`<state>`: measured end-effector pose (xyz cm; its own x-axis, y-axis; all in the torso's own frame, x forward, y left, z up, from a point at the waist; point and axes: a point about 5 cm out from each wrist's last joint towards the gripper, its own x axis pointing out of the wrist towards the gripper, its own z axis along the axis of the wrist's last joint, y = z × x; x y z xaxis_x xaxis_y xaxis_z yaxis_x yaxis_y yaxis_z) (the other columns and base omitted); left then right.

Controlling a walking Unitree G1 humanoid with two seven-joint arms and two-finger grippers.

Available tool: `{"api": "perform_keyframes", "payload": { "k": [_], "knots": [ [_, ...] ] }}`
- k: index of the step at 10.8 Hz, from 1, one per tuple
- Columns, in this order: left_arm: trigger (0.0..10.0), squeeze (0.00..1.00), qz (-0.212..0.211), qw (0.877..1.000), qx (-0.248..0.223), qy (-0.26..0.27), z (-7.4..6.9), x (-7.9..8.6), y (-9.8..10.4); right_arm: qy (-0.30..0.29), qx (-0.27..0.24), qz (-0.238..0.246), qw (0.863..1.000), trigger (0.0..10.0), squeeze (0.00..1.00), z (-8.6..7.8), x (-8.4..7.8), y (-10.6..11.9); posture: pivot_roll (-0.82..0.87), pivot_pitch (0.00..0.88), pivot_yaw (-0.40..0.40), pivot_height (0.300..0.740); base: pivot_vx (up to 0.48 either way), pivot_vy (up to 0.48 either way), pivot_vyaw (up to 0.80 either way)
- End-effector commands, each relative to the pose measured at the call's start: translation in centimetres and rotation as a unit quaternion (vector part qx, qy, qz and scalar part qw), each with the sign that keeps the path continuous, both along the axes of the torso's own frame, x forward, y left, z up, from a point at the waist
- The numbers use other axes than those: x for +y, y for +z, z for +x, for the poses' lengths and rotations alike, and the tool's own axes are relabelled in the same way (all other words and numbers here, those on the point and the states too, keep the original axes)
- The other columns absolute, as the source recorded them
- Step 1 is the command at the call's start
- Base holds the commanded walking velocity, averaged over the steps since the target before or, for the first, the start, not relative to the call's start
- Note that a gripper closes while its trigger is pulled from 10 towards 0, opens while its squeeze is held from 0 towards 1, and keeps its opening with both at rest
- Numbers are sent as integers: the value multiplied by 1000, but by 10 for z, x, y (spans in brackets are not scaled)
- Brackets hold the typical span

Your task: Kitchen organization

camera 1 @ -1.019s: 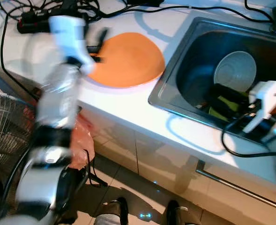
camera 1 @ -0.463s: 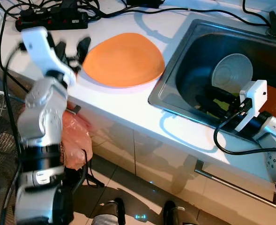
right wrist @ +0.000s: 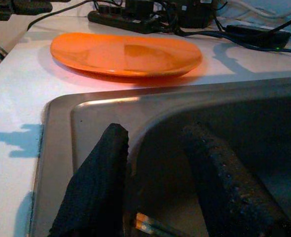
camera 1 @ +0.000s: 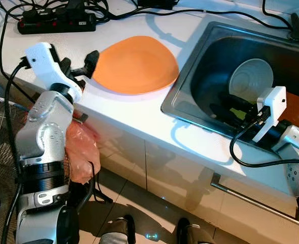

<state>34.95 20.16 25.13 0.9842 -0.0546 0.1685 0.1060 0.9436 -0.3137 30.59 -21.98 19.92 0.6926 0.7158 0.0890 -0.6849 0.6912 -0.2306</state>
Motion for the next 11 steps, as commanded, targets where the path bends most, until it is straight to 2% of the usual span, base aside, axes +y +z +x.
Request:
{"api": "perform_keyframes", "payload": {
  "k": [1,2,4,6,10,11],
  "knots": [
    [10000,0,-12,1000,20,8,-4,5,-7,7,16,-7,1000,10000,0,-1,1,-9,77,197,34,740,0,0,0],
    [10000,0,-32,999,37,1,-5,4,-11,10,16,-7,1000,10000,0,-1,1,-8,77,197,34,740,0,0,0],
    [10000,0,-46,996,70,-2,-2,5,-20,12,16,-9,1000,10000,0,-1,2,-9,71,182,36,740,0,0,0],
    [10000,0,-60,995,76,-20,1,5,-22,15,16,-9,1000,10000,0,-2,3,-9,67,177,39,740,0,0,0],
    [10000,0,-108,988,87,-60,6,-10,-8,20,17,-10,1000,10000,0,-4,4,-11,56,169,43,740,0,0,0],
    [10000,0,-107,988,93,-64,8,-12,-9,20,18,-10,1000,10000,0,-4,4,-11,53,169,45,740,0,0,0]
  ]
}}
